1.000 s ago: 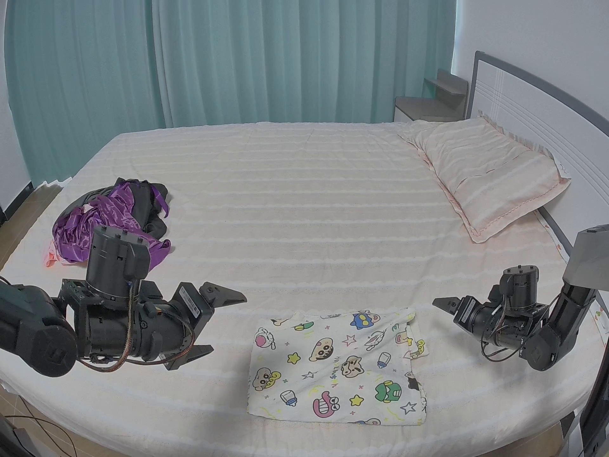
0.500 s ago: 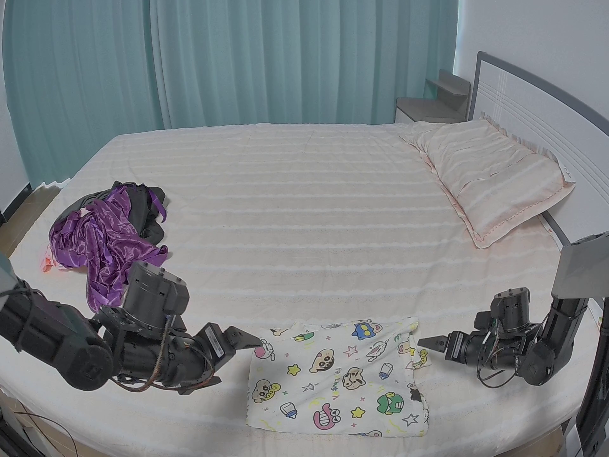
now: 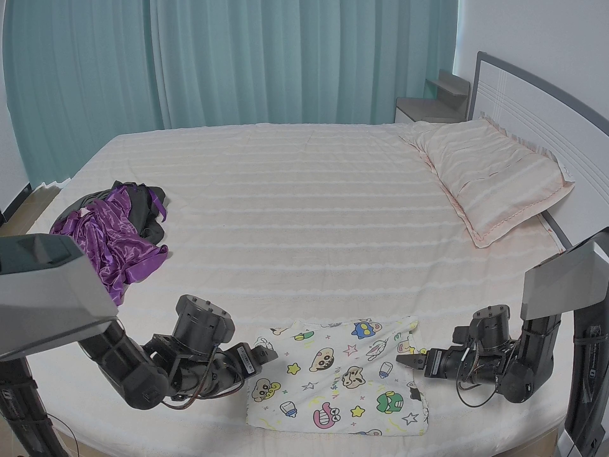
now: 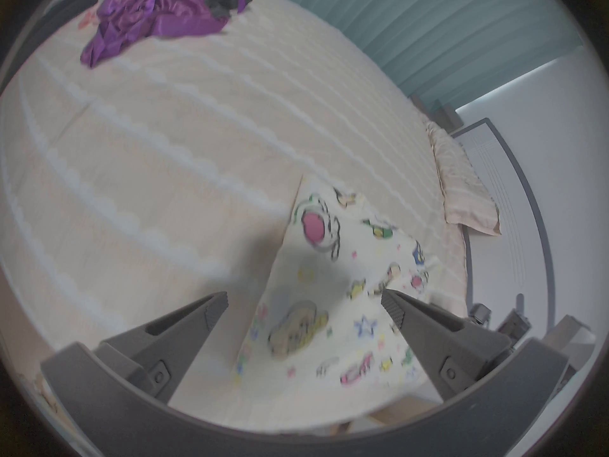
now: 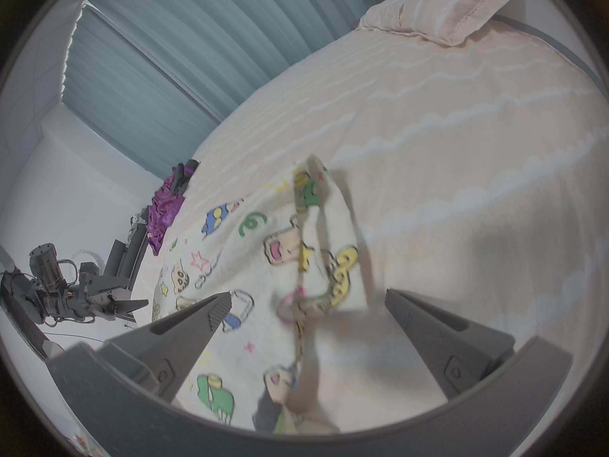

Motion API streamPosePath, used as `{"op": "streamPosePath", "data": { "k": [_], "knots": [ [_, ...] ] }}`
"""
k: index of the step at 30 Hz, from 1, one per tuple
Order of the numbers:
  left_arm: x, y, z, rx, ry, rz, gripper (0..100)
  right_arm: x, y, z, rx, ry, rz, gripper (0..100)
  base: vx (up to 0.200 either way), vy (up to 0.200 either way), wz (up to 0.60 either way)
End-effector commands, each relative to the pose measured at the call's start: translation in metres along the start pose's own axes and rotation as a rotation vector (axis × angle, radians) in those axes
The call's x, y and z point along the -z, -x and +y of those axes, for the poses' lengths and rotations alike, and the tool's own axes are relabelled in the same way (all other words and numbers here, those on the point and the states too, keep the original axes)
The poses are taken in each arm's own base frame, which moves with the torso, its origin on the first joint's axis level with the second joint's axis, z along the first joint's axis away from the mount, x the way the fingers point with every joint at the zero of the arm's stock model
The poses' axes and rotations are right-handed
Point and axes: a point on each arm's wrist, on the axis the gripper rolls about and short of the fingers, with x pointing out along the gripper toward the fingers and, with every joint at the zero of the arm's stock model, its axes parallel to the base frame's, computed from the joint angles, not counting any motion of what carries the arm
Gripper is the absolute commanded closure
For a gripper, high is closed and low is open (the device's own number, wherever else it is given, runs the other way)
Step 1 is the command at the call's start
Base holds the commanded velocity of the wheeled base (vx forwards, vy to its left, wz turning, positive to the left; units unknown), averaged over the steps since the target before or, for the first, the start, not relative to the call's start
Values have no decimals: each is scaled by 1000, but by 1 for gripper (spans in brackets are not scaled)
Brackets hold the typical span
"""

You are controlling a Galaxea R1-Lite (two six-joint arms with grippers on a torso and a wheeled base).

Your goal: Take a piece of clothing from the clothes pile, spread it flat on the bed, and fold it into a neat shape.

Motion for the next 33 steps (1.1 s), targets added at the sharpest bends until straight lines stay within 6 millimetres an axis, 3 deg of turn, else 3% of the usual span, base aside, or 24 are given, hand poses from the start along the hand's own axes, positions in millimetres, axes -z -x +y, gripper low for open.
{"op": "streamPosePath", "data": {
  "k": [1, 14, 15, 18, 19, 33],
  "knots": [
    [8, -23, 6, -47, -12, 32, 0, 12, -12, 0, -2, 5, 43, 0, 0, 0, 0],
    [5, -39, -8, -16, -54, 27, 0, 10, -29, 16, -57, 30, 30, 0, 0, 0, 0],
    [5, -39, -8, -16, -55, 27, 0, 10, -29, 16, -56, 28, 31, 100, 0, 0, 0],
    [6, -41, -11, -10, -63, 27, 0, 10, -30, 16, -53, 29, 35, 100, 0, 0, 0],
    [6, -42, -11, -8, -63, 26, 100, 10, -30, 16, -54, 30, 34, 100, 0, 0, 0],
    [5, -44, -11, -21, -56, 23, 100, 10, -30, 17, -54, 30, 30, 100, 0, 0, 0]
  ]
}}
